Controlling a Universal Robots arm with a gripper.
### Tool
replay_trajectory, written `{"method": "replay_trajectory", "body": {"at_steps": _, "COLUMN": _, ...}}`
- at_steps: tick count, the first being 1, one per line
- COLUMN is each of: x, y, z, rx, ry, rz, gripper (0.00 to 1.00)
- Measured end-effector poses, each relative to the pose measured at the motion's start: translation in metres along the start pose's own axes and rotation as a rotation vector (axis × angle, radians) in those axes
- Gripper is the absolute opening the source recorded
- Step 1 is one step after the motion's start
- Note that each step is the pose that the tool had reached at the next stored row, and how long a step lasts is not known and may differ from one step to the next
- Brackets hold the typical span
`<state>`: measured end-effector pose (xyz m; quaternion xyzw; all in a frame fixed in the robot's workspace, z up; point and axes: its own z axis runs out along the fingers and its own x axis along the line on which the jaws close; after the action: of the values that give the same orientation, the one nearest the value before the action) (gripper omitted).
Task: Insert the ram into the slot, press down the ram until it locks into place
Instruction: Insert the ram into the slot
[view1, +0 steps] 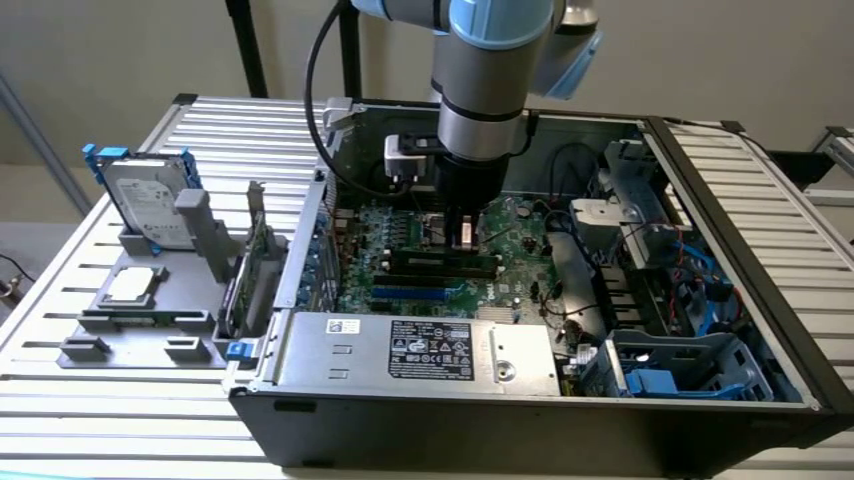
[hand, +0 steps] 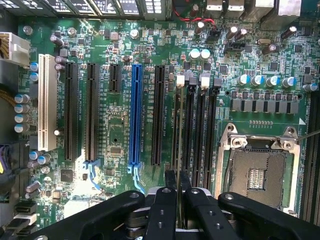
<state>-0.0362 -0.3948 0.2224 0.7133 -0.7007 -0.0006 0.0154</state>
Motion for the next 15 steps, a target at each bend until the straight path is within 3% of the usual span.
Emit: {"method": "replay_trajectory", "body": {"at_steps": 15, "x": 0.0003, "y": 0.0002, "z": 0.0011, "rx": 0.0005, "ry": -0.0001, "rz": 0.000, "gripper": 0.15}}
